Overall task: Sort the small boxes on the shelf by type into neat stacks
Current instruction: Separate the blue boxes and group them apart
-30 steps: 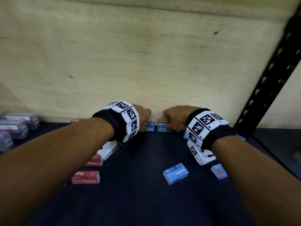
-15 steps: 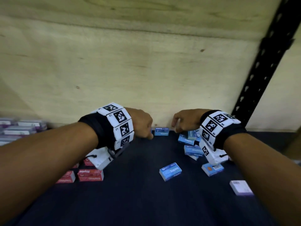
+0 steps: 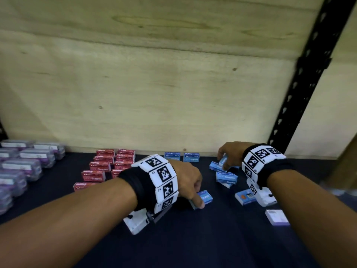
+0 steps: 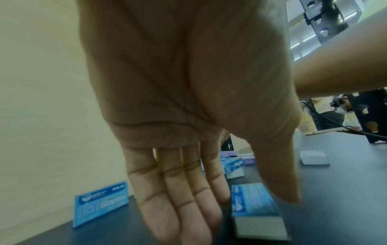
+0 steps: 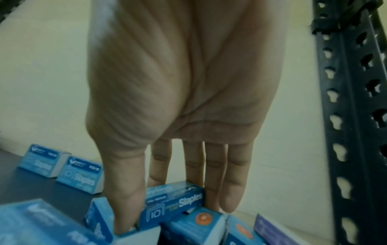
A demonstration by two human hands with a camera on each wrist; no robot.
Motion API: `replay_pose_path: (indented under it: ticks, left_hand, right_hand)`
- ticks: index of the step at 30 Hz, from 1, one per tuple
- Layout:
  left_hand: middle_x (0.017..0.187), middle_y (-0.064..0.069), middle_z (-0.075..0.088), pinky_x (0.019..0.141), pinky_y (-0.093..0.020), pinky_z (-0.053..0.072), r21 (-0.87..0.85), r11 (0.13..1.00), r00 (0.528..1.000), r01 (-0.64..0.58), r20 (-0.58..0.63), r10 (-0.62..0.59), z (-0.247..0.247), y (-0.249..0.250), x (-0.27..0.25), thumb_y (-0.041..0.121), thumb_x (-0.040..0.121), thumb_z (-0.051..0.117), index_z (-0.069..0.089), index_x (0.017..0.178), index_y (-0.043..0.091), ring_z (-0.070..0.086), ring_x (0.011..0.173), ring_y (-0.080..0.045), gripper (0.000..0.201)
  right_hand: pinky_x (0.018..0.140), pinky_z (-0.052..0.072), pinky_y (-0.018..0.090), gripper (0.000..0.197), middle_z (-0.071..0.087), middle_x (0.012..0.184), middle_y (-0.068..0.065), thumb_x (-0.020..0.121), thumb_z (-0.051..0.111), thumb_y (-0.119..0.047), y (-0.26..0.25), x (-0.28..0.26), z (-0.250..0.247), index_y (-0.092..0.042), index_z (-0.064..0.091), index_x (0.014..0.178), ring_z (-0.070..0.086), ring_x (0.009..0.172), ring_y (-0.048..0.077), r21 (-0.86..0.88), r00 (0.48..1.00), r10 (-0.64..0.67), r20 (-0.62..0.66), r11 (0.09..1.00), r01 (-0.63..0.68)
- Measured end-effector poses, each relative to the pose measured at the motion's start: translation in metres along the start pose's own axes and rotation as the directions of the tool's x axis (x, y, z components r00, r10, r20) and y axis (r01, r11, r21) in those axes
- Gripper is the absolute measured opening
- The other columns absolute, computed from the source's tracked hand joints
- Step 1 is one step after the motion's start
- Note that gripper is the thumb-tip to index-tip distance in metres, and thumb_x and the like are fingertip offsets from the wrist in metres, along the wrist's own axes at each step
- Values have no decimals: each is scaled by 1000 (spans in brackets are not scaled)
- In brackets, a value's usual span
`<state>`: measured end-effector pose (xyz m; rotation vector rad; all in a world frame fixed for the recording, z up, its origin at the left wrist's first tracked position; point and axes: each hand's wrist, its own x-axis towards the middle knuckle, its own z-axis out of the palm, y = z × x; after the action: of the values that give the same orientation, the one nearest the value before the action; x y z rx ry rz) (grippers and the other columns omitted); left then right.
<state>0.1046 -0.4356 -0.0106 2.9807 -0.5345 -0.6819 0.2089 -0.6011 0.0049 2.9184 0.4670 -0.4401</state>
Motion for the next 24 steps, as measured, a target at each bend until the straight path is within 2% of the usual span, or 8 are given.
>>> replay_pose_path:
  ticks: [2,7,10,13,16,18,20,24]
  left_hand:
    - [100,5,67,81,-31,51,-8,1000,1000,-12,-21,12,3,2,-1,57,81,69,63,111,21,62,90,-15,47]
    - [99,7,63,72,-24,47,-10,998,997,-64,-34,64,2,0,1,39,84,74,64,112,20,55,81,-9,36]
    - [96,8,61,66,-20,44,-44,998,998,-47,-53,45,-3,-10,2,34,80,78,64,111,18,52,74,-4,37]
    - [93,9,60,71,-23,45,-43,999,997,4,-74,-7,-7,-23,1,32,77,82,65,112,18,55,79,-9,41]
    - [89,9,60,75,-27,48,-26,999,993,43,-110,-46,-11,-39,2,29,78,81,69,106,19,57,83,-12,33]
    - [90,7,62,76,-27,48,-12,997,986,82,-142,-83,-14,-48,2,28,79,80,70,104,19,58,84,-13,29]
    - [95,2,64,72,-25,44,2,992,979,123,-165,-121,-17,-56,2,26,82,77,70,106,16,56,84,-14,27]
    - [98,-3,62,73,-27,41,23,980,969,199,-157,-193,-16,-65,7,26,87,73,63,101,17,53,85,-19,19]
  right_hand:
    - [86,43,30,50,55,134,3,84,77,-30,2,-1,2,-21,58,129,55,118,24,-2,1000,-2,-29,1000,2]
    - [86,42,29,72,49,136,6,79,81,-24,5,-4,-2,-19,43,140,51,119,24,12,995,-1,-104,1000,3]
    - [82,42,29,69,52,132,4,77,83,-27,7,-6,-8,-23,47,136,53,110,23,28,992,-42,-120,999,46]
    - [83,41,29,67,51,132,1,80,80,-23,2,-10,-14,-31,48,138,51,103,20,36,985,-115,-127,992,121]
    - [87,43,28,71,49,137,1,86,73,-15,-8,-14,-17,-35,41,147,56,112,22,46,976,-201,-84,978,206]
    - [74,45,20,70,56,131,0,90,67,-10,-16,-15,-16,-39,40,147,62,92,12,56,968,-246,-47,967,248]
    - [59,41,15,66,60,115,-4,93,60,-9,-25,-15,-15,-42,41,146,55,67,2,73,962,-270,-25,960,271]
    - [80,42,27,59,54,113,-4,90,68,-16,-42,-8,-10,-30,46,143,53,92,15,44,962,-271,-42,961,272]
